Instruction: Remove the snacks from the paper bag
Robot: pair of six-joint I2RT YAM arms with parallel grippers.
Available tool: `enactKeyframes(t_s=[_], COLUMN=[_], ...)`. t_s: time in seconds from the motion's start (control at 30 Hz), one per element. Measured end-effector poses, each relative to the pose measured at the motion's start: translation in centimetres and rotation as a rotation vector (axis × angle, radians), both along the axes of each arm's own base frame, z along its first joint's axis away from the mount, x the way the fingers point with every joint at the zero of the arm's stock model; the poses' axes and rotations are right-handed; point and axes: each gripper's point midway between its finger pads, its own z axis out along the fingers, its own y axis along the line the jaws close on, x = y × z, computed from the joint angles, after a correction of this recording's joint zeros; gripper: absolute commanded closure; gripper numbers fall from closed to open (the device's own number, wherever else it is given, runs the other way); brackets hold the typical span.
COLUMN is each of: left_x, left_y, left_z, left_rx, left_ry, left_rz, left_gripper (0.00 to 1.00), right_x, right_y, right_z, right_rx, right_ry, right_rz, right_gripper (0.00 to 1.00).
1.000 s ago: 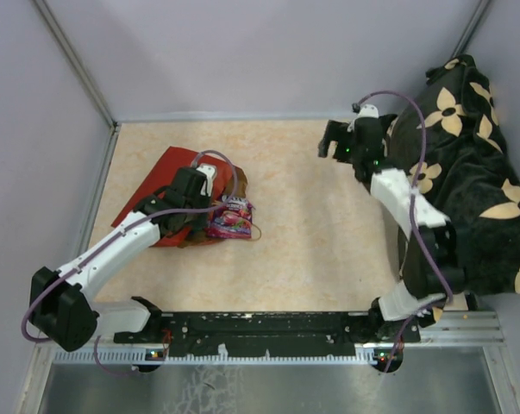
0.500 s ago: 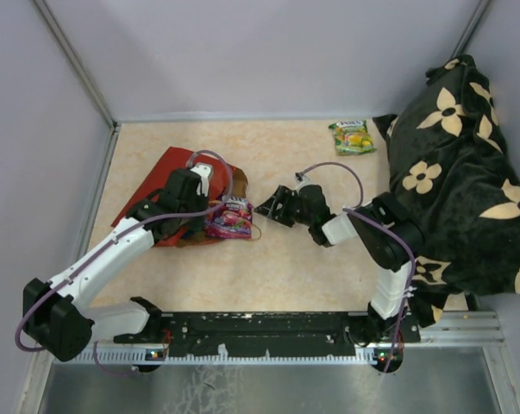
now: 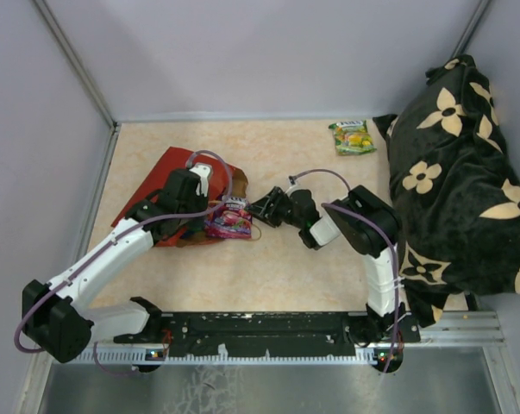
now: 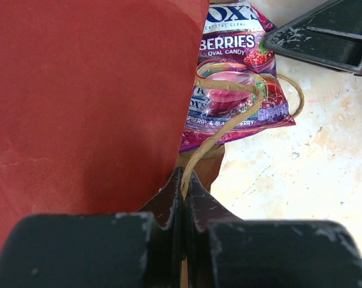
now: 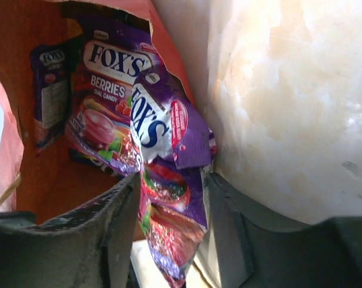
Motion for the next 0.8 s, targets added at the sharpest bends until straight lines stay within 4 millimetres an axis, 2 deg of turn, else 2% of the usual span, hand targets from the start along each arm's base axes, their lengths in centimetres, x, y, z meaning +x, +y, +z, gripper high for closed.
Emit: enactKeyframes(t_s=[0.23,0.33,0.43,0.53,0.63,0.77,0.8], left_x=[-0.1,-0.1,-0.1,-0.1,0.0,0.1,0.2], left_y=[0.0,0.1,0.1,0.1,0.2,0.2,0.2], left_z=[0.0,-0.1,-0.1,-0.1,-0.1,0.1,0.2], left_rx=[0.0,0.002,0.003,0.004,0.008,0.007,0.006], left_ry=[0.0,0.0,0.0,-0.001,-0.003,-0.012,-0.016], left_rz=[0.0,-0.001,-0.001,-0.001,0.003,0.007,0.008], left_gripper=[0.97,0.97,0.97,0.97,0.97,0.97,0.97], right_x=[1.1,1.4,1.6,1.4,1.0,-0.3,-0.5], right_y=[1.4,1.5,1.6,1.9,1.6,-1.7,-2.4], right_z=[-0.7,-0.6,0.4,4.1,9.4,17.2,18.5], right_rx=[0.017,-0.015,-0.082,-0.128,-0.175,-0.28,-0.292], right_ry=[0.007,-0.023,-0.094,-0.232,-0.4,-0.609,-0.641], right_rz=[-0.012,-0.005,0.028,0.098,0.151,0.127,0.117], right_gripper=[0.79,0.93,0.99,1.0,1.0,1.0,1.0])
